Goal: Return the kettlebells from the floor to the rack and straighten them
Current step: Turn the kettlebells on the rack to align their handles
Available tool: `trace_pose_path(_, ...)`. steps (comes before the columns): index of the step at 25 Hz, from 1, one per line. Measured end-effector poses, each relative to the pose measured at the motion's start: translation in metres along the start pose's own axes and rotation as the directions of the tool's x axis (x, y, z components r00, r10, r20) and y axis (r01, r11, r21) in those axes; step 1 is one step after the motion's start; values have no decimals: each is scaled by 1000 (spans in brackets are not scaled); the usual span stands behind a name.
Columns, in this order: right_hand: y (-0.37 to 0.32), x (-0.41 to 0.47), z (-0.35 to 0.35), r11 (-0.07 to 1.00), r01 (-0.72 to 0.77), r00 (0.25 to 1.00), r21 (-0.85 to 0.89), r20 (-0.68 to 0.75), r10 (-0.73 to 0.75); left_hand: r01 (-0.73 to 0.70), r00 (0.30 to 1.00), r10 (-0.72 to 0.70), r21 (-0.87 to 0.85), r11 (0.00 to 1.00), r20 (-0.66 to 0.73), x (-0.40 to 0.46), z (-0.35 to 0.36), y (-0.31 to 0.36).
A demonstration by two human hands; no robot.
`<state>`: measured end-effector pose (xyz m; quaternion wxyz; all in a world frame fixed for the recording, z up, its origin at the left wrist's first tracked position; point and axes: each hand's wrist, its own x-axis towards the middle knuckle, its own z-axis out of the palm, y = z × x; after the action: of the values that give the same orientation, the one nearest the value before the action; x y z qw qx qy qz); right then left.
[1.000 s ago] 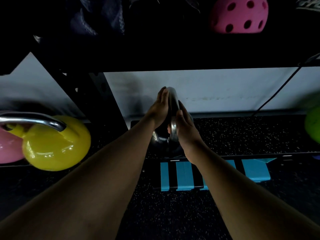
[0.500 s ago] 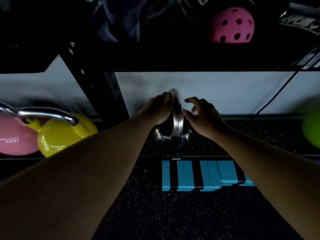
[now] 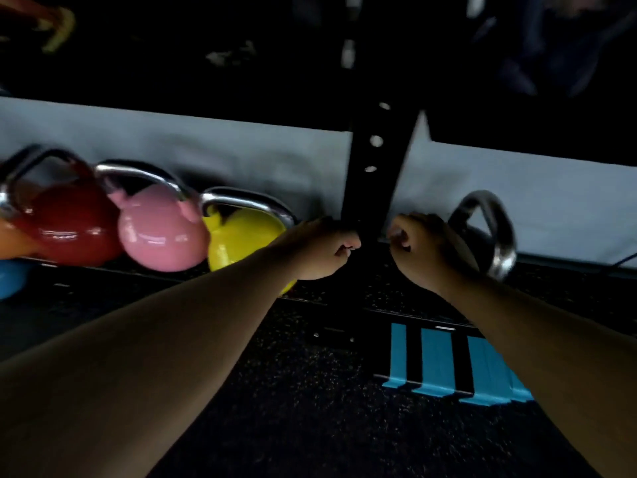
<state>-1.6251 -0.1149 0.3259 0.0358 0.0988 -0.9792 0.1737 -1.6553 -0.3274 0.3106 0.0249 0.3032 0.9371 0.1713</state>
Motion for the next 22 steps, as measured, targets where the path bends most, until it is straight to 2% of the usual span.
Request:
trace_pose_path(4,-96,31,34,993,22,1000,116,-12,-21,-47,996,59,159,986,-72,-48,-50,-82)
trace_pose_path(6,-134,54,53,989,47,996,138,-81,-36,-21,990,55,243,970,-131,-65,-69,-125)
trace_pose_path(7,-149,65,63,988,33,994,149,-108,-17,7,986,32,228,974,-166,-71,-75,-142)
trace_pose_path(10,-171,84,93,979,-107,991,173,-57,119,149,952,-125,66,987,-278,-78,-71,-164)
trace_pose_path(12,-171,89,108,958,-172,983,231,-16,180,276,914,-273,-32,961,-301,-73,-60,-160)
trace_pose_path(14,-166,90,111,931,-173,983,323,-10,186,412,867,-423,-99,906,-263,-64,-47,-156)
trace_pose_path(17,-161,93,107,911,-152,988,384,44,147,537,798,-561,-159,828,-220,-60,-33,-155)
trace_pose_path(19,-158,94,101,905,-172,984,388,111,139,585,727,-660,-332,740,-189,-62,-26,-148)
trace_pose_path(22,-154,99,91,883,-198,971,425,206,119,529,670,-728,-594,606,-146,-61,-19,-131)
